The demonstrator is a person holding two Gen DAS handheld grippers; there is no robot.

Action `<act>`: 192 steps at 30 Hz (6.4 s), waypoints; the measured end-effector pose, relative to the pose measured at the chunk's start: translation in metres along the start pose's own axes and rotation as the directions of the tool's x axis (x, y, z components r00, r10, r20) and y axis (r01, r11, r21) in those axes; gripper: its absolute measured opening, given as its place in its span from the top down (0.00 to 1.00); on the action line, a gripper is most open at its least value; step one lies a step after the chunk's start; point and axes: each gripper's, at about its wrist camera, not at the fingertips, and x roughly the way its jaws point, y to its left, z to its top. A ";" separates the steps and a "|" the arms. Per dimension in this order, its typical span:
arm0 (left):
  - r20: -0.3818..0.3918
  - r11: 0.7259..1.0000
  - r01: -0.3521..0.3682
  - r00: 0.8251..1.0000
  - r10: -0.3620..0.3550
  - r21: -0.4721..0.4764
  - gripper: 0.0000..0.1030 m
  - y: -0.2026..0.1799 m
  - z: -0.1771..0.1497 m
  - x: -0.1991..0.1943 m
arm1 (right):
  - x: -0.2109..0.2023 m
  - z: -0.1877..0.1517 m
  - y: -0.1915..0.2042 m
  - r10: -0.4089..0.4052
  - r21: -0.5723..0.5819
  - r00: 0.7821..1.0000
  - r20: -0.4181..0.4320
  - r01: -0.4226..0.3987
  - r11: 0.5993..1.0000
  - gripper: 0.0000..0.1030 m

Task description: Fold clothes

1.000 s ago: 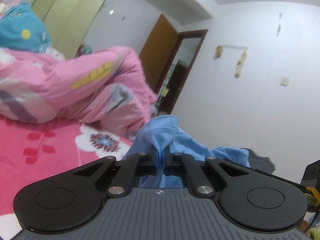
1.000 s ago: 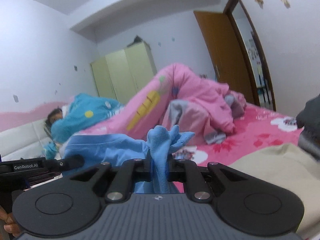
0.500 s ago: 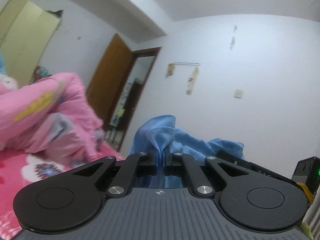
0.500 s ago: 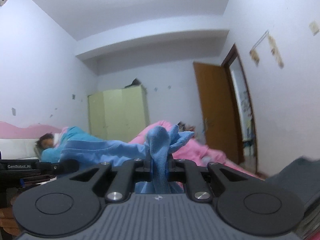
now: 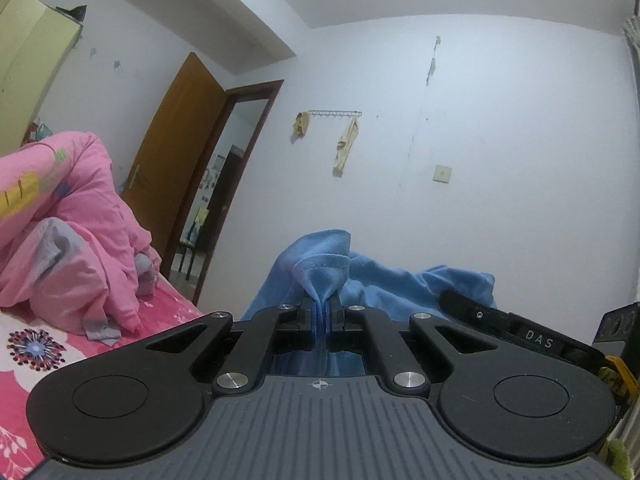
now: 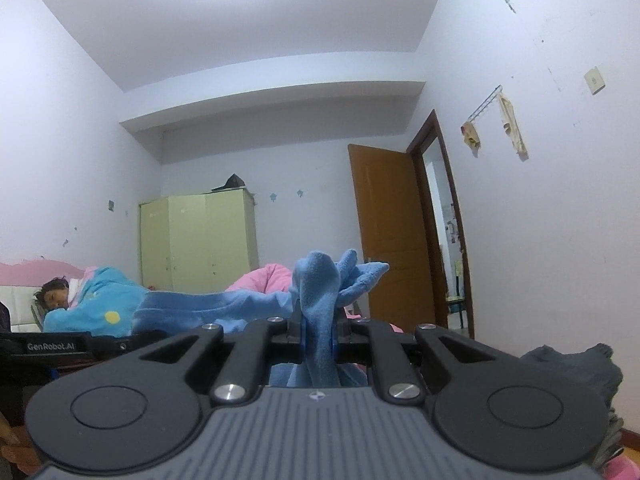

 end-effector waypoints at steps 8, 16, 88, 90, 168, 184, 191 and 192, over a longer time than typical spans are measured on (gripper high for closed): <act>0.033 0.998 -0.062 0.997 0.063 -0.027 0.98 0.017 0.014 -0.057 | 0.014 -0.007 0.040 0.140 0.064 0.990 -0.028 -0.138 0.988 0.88; -0.019 0.963 -0.261 0.965 0.260 -0.064 0.98 0.070 0.017 -0.135 | 0.055 -0.047 0.111 0.371 0.197 0.921 -0.119 -0.344 0.918 0.88; -0.385 0.641 -0.369 0.915 0.121 -0.673 0.62 0.218 -0.159 -0.258 | 0.134 -0.300 0.052 0.599 0.753 0.499 -0.626 0.187 0.631 0.50; -0.401 0.633 -0.392 0.906 0.137 -0.668 0.64 0.222 -0.162 -0.256 | 0.137 -0.301 0.051 0.608 0.755 0.484 -0.630 0.198 0.625 0.51; -0.434 0.556 -0.483 0.871 0.229 -0.676 0.95 0.299 -0.048 -0.196 | 0.247 -0.323 0.083 0.730 0.851 0.438 -0.525 0.265 0.453 0.78; -0.392 0.549 -0.446 0.893 0.220 -0.707 0.95 0.301 -0.050 -0.201 | 0.254 -0.350 0.106 0.749 0.877 0.478 -0.459 0.380 0.295 0.90; -0.314 0.558 -0.389 0.921 0.230 -0.733 0.95 0.331 -0.004 -0.166 | 0.322 -0.276 0.119 0.704 0.902 0.574 -0.419 0.176 0.394 0.92; -0.298 0.555 -0.377 0.926 0.231 -0.741 0.95 0.338 0.008 -0.158 | 0.338 -0.262 0.121 0.699 0.904 0.587 -0.408 0.150 0.401 0.92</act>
